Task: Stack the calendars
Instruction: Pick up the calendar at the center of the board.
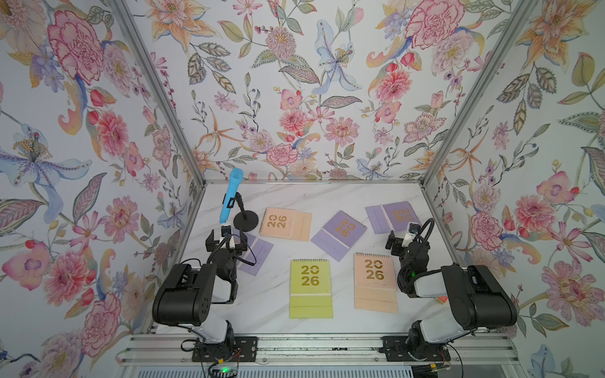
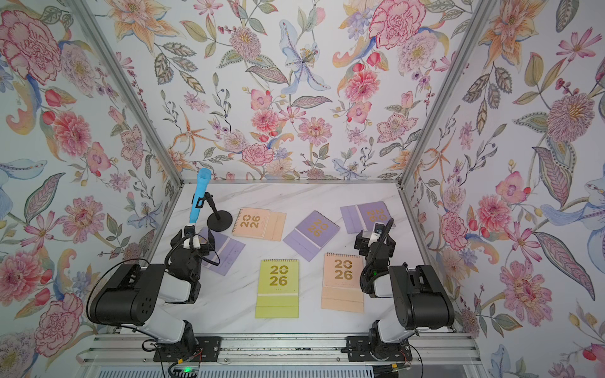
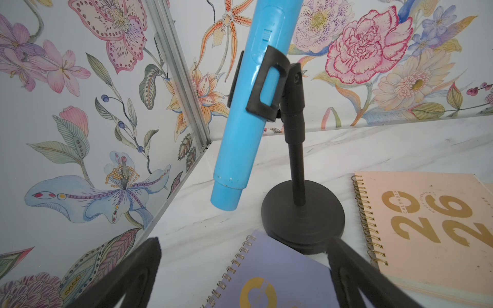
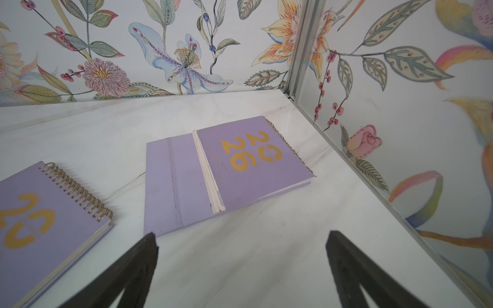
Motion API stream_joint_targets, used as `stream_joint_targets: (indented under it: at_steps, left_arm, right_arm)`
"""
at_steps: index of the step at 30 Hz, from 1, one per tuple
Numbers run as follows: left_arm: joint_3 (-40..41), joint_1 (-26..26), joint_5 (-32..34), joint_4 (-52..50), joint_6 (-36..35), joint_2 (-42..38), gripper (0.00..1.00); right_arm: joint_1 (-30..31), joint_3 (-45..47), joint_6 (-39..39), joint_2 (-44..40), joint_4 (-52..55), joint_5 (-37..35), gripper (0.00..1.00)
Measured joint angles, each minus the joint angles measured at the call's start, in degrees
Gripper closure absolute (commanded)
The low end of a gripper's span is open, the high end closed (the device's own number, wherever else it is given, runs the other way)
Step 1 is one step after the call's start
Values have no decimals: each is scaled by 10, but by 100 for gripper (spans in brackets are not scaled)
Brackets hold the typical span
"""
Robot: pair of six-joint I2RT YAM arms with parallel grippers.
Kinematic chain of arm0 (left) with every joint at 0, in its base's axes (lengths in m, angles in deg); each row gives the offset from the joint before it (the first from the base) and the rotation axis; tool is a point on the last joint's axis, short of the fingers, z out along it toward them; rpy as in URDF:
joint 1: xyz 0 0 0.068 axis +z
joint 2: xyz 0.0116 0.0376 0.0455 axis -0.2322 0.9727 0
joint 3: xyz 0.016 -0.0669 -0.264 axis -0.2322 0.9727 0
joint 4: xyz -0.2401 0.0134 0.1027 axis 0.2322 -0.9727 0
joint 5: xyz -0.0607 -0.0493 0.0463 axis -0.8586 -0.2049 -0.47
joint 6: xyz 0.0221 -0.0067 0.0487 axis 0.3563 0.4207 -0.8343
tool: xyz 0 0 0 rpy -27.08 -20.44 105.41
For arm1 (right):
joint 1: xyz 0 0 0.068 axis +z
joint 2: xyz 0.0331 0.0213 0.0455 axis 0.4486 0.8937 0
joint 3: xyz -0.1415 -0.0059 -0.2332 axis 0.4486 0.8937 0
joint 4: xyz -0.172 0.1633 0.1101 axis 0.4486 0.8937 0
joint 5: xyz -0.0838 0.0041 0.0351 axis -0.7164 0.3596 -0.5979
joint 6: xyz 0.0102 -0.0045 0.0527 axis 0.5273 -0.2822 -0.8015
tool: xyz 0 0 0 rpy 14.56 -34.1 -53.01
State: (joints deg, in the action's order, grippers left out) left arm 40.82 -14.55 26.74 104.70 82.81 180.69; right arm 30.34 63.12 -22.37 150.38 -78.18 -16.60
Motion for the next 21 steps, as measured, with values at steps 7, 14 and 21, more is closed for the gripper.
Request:
stream_joint_targets:
  at_steps: [7, 14, 21]
  left_arm:
    - [0, 0, -13, -16, -2, -12, 0]
    - [-43, -22, 16, -166, -6, -164, 0]
    - [-104, -142, 81, -327, 9, -312, 0]
  right_arm:
    - [0, 0, 0, 0, 0, 0, 1]
    - [4, -9, 7, -47, 67, 2, 1]
    - [37, -73, 14, -224, 244, -24, 1]
